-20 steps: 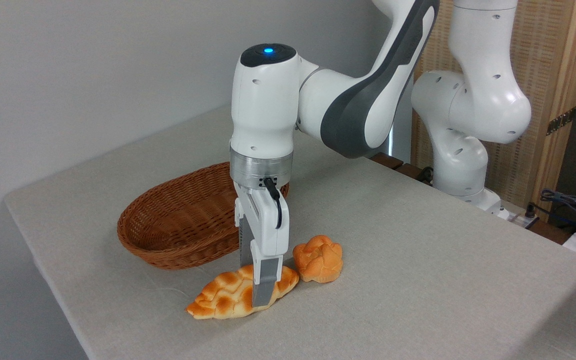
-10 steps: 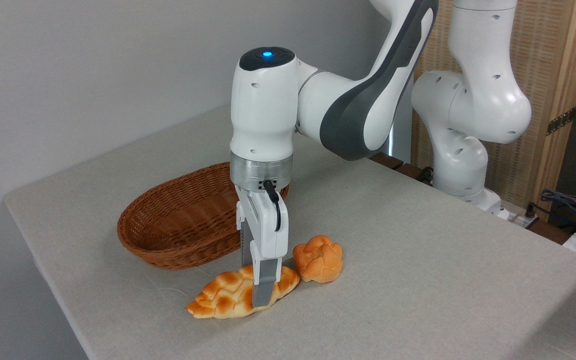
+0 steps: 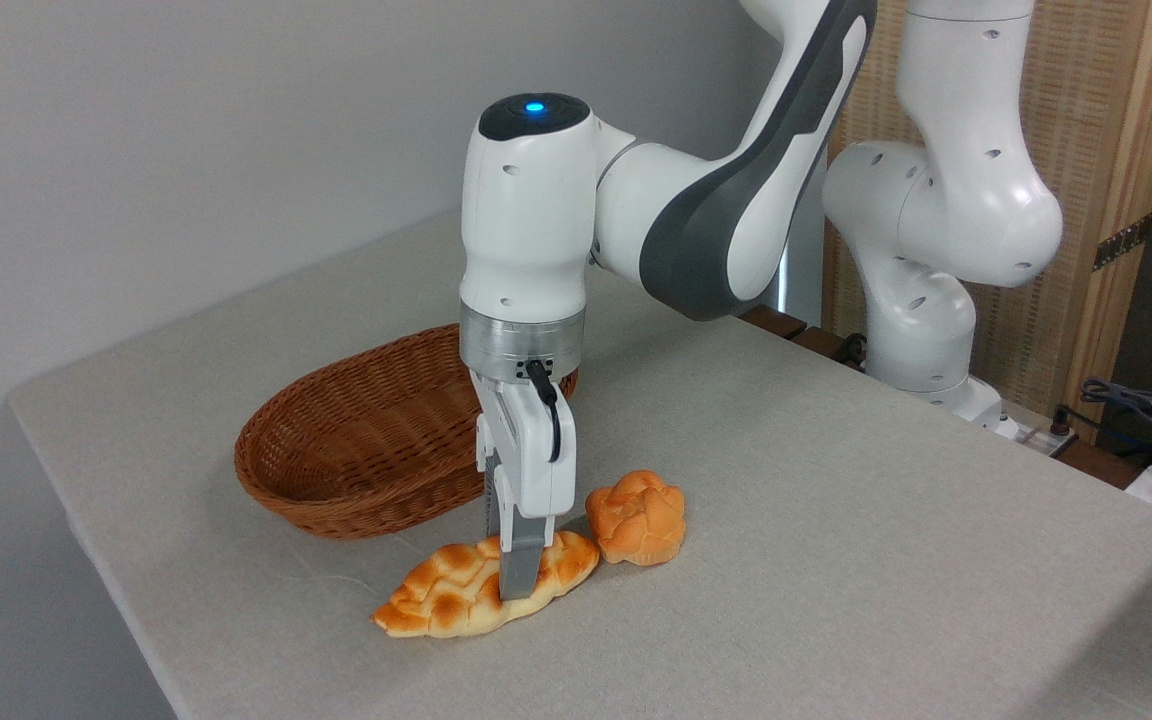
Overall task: Put bread into the basket
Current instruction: 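Close the gripper on the middle of the braided loaf, then lift the braided loaf and carry it over the basket, then lower the loaf into the basket and open the gripper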
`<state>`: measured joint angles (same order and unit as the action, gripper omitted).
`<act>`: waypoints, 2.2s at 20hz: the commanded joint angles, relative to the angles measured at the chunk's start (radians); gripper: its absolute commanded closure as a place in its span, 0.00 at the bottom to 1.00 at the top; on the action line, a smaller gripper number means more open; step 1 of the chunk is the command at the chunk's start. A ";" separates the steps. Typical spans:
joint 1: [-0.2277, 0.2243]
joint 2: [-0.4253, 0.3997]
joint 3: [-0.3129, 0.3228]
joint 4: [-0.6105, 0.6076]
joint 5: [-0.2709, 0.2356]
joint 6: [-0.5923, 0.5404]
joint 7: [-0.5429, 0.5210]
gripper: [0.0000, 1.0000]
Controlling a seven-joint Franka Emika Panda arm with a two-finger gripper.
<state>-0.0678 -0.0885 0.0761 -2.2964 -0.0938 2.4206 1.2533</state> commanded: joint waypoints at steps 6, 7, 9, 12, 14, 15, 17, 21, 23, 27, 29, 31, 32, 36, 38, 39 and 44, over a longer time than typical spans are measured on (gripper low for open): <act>-0.004 -0.013 0.010 0.122 -0.101 -0.119 0.000 0.75; -0.003 -0.011 0.011 0.180 -0.125 -0.200 -0.006 0.74; 0.002 -0.007 0.027 0.283 -0.142 -0.360 -0.078 0.74; 0.000 -0.007 0.019 0.376 -0.145 -0.494 -0.228 0.74; -0.010 -0.008 -0.030 0.397 -0.144 -0.531 -0.378 0.73; -0.010 -0.008 -0.077 0.397 -0.138 -0.531 -0.450 0.73; -0.010 -0.002 -0.149 0.396 -0.129 -0.529 -0.570 0.73; -0.009 0.047 -0.249 0.394 -0.129 -0.517 -0.646 0.71; -0.010 0.069 -0.268 0.391 -0.098 -0.506 -0.661 0.60; -0.010 0.090 -0.269 0.390 -0.075 -0.479 -0.661 0.39; -0.012 0.107 -0.283 0.388 -0.076 -0.451 -0.663 0.32; -0.012 0.112 -0.285 0.387 -0.075 -0.445 -0.663 0.26; -0.012 0.112 -0.285 0.387 -0.075 -0.443 -0.661 0.20; -0.012 0.112 -0.285 0.387 -0.073 -0.445 -0.657 0.04; -0.012 0.110 -0.285 0.387 -0.072 -0.445 -0.657 0.00; -0.012 0.110 -0.285 0.387 -0.073 -0.445 -0.657 0.00; -0.010 0.104 -0.280 0.388 -0.073 -0.451 -0.660 0.00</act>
<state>-0.0809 0.0241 -0.2048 -1.9147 -0.1829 1.9678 0.6041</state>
